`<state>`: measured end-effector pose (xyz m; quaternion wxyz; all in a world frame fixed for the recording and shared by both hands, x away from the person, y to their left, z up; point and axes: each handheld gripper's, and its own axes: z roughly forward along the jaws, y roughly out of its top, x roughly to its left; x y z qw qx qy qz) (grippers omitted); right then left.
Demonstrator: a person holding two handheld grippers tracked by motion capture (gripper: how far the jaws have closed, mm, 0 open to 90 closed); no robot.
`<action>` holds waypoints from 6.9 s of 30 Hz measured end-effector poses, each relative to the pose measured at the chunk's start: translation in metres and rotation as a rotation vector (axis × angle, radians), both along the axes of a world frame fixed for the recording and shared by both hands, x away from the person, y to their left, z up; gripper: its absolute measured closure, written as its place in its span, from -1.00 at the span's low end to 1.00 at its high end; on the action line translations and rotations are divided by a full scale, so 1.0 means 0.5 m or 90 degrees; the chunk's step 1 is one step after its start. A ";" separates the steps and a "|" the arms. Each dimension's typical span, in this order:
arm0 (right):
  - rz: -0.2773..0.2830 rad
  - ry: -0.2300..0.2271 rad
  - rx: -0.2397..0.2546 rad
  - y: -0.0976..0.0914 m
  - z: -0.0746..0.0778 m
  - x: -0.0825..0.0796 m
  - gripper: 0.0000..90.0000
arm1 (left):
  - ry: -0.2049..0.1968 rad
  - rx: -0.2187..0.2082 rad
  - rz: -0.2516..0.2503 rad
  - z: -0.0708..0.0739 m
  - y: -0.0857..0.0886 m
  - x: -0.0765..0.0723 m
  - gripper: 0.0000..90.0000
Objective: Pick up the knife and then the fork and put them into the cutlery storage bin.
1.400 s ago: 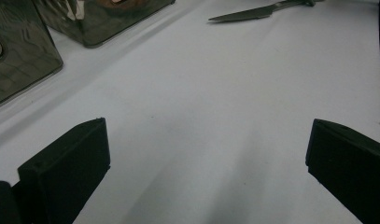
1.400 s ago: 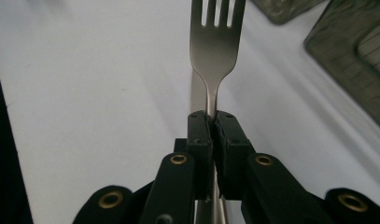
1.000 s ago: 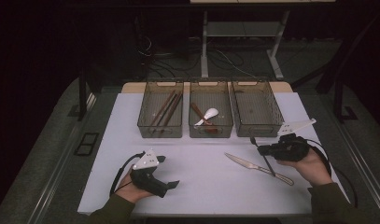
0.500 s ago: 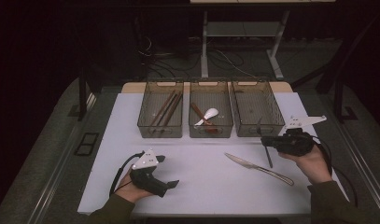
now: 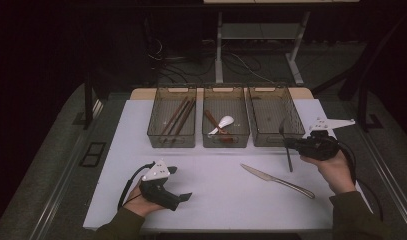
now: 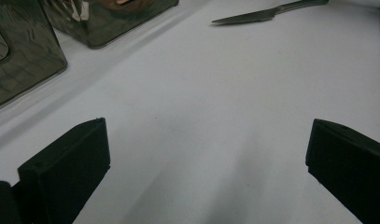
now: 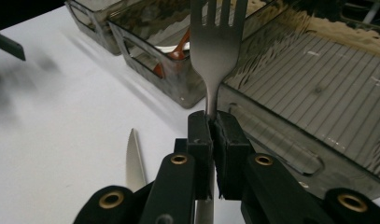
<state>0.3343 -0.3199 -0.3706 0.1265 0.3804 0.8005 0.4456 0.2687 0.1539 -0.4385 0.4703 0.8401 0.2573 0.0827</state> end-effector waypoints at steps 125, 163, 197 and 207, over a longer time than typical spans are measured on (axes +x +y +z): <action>-0.010 -0.012 -0.007 -0.014 0.009 0.032 -0.16 | -0.002 -0.007 -0.011 0.002 -0.003 -0.004 -1.00; 0.210 0.153 -0.366 0.075 -0.066 -0.047 0.41 | -0.005 -0.002 -0.012 0.005 -0.002 -0.007 -1.00; 0.277 0.242 -0.506 0.135 -0.098 -0.009 0.79 | -0.003 -0.004 -0.012 0.003 -0.003 -0.006 -1.00; 0.272 0.232 -0.467 0.119 -0.087 -0.013 0.79 | -0.002 -0.004 -0.015 0.003 -0.003 -0.006 -1.00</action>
